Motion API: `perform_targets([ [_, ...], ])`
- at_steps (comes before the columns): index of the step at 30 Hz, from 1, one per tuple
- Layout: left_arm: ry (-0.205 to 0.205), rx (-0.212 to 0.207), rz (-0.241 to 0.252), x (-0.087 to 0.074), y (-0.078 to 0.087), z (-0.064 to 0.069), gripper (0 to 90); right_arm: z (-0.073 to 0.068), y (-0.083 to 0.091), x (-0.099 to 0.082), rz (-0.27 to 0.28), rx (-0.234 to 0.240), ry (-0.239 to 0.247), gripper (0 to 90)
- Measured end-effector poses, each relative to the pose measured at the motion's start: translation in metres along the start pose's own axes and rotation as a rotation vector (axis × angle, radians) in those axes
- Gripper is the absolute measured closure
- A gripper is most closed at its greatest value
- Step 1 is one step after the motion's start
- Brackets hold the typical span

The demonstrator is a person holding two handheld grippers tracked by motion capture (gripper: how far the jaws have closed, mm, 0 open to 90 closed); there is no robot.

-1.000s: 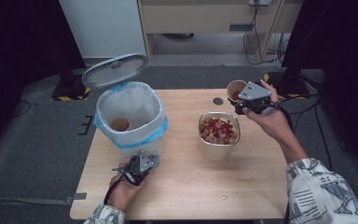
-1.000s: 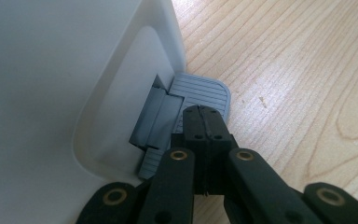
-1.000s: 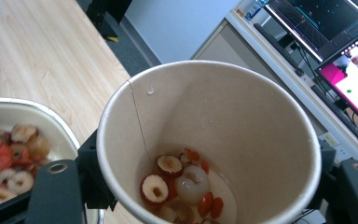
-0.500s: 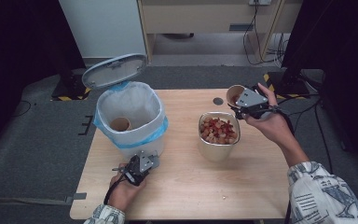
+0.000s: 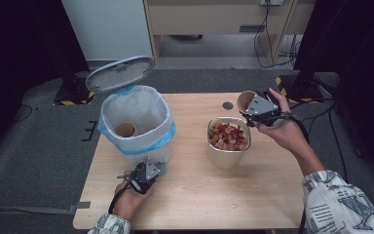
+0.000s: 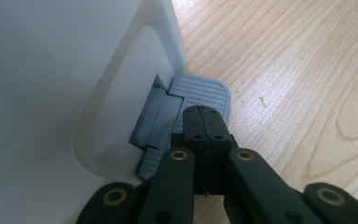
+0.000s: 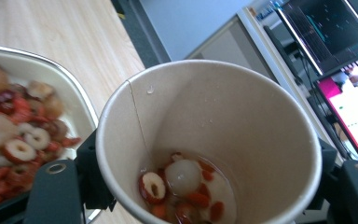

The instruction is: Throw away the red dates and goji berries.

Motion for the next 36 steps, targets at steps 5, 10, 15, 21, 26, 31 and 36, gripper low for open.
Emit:
perform_targets([
  [5, 0.003, -0.002, 0.0, 0.0, 0.0, 0.0, 90.0, 0.0, 0.0, 0.001, -0.014, -0.017, 0.011, 26.8],
  [10, 0.0, 0.0, 0.0, 0.0, 0.0, 0.0, 90.0, -0.001, 0.005, 0.005, -0.029, -0.04, 0.044, 26.8],
  [15, 0.0, 0.0, 0.0, 0.0, 0.0, 0.0, 90.0, -0.001, 0.005, 0.005, -0.034, -0.041, 0.047, 26.7],
  [21, 0.002, -0.001, 0.001, 0.0, 0.0, 0.0, 90.0, -0.002, 0.004, 0.007, -0.045, -0.045, 0.072, 26.7],
  [26, 0.002, -0.001, 0.001, 0.0, 0.0, 0.0, 90.0, -0.002, 0.006, 0.01, -0.044, -0.056, 0.094, 26.8],
  [31, 0.004, -0.003, 0.002, 0.0, 0.0, 0.0, 90.0, 0.001, 0.009, 0.013, -0.05, -0.078, 0.12, 26.8],
  [36, -0.002, 0.0, 0.001, 0.0, 0.0, 0.0, 90.0, 0.006, 0.013, 0.018, -0.051, -0.1, 0.151, 26.9],
])
Point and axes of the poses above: each handheld gripper's, and its own axes: y roughly backward along the jaws, x roughly out of its top, z roughly to its right, the point moved 1 cm from there along -y, roughly forward along the jaws, and after that the axes turned 6 degrees about -z, right-handed, at the moved point
